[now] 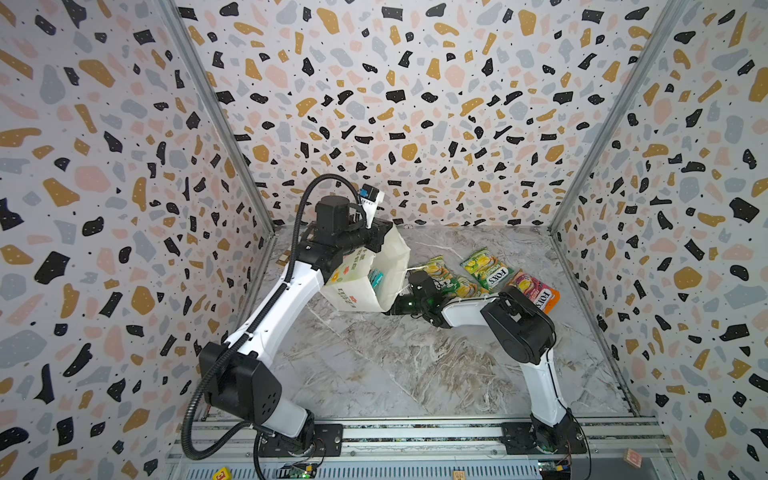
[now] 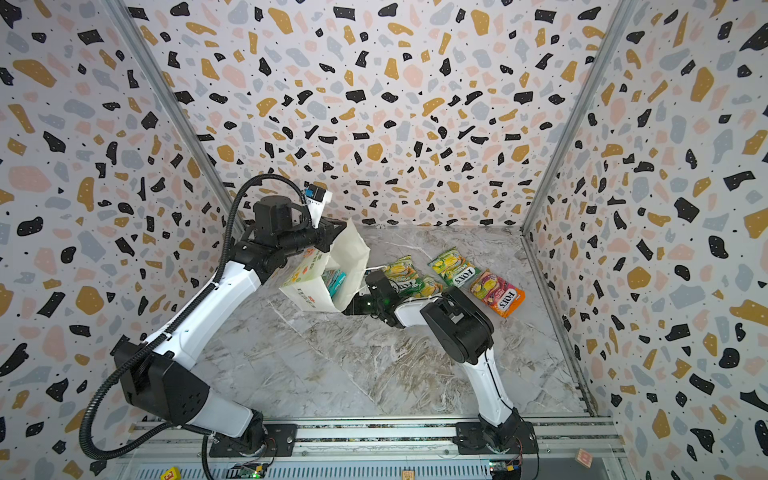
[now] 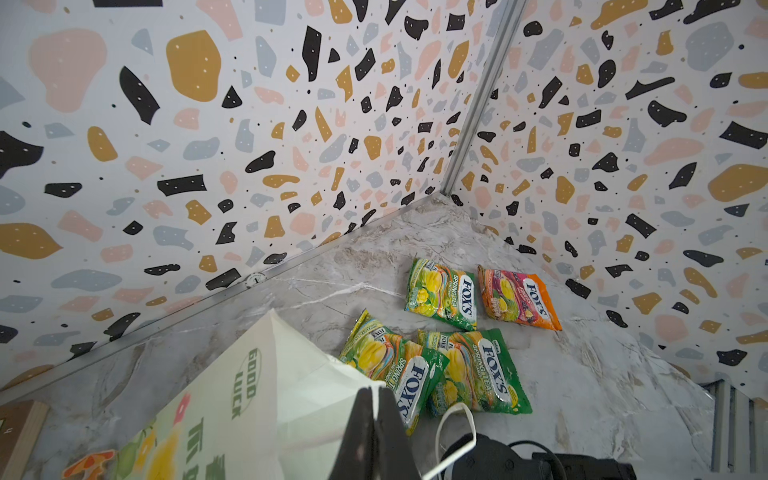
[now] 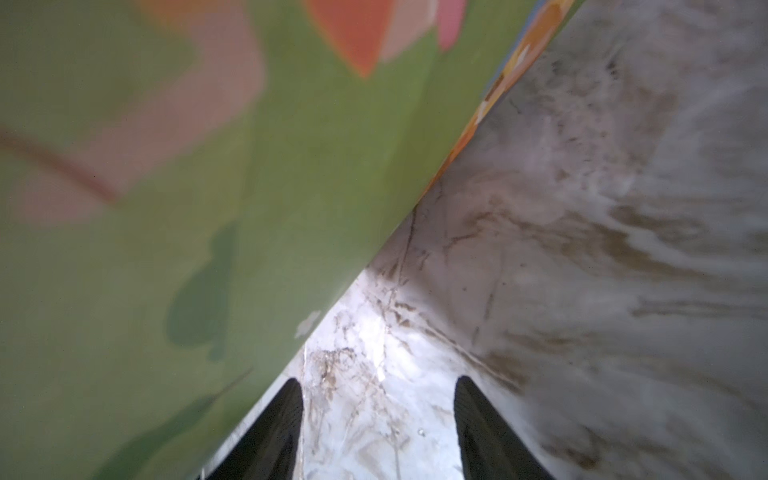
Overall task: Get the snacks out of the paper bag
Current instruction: 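Open the right gripper to release the green packet and draw back, then move the right gripper back over the bag opening and reach inside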
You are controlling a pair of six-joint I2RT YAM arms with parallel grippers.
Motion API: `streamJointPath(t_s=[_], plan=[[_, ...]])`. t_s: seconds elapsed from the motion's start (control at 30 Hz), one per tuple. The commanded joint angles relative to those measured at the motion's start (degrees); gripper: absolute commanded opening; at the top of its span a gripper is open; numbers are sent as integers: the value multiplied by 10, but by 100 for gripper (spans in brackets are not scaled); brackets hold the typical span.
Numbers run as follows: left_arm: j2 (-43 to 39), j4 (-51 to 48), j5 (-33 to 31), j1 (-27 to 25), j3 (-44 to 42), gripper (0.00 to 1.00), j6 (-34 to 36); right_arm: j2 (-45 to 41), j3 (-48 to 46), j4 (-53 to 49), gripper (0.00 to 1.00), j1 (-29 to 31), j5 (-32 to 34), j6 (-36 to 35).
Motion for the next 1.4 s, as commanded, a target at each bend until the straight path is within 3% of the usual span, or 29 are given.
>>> streamJointPath(t_s=[0.0, 0.23, 0.43, 0.5, 0.67, 0.83, 1.07, 1.37], plan=[[-45, 14, 22, -10, -37, 0, 20, -70, -39, -36, 60, -10, 35, -31], [-101, 12, 12, -27, -117, 0, 14, -236, -184, -99, 61, -62, 91, -65], [-127, 24, 17, -37, -146, 0, -11, -366, -224, -218, 61, -92, 167, -109], [-133, 31, 16, -41, -150, 0, -20, -402, -228, -235, 61, -97, 166, -115], [-137, 53, 18, -46, -161, 0, -46, -457, -223, -238, 61, -93, 88, -132], [-140, 77, -3, -47, -165, 0, -85, -436, -194, -235, 61, -49, 32, -140], [-142, 99, -29, -46, -167, 0, -123, -349, -172, -180, 59, 11, 16, -120], [-145, 106, -18, -46, -167, 0, -134, -233, -109, -141, 58, 26, 19, -82]])
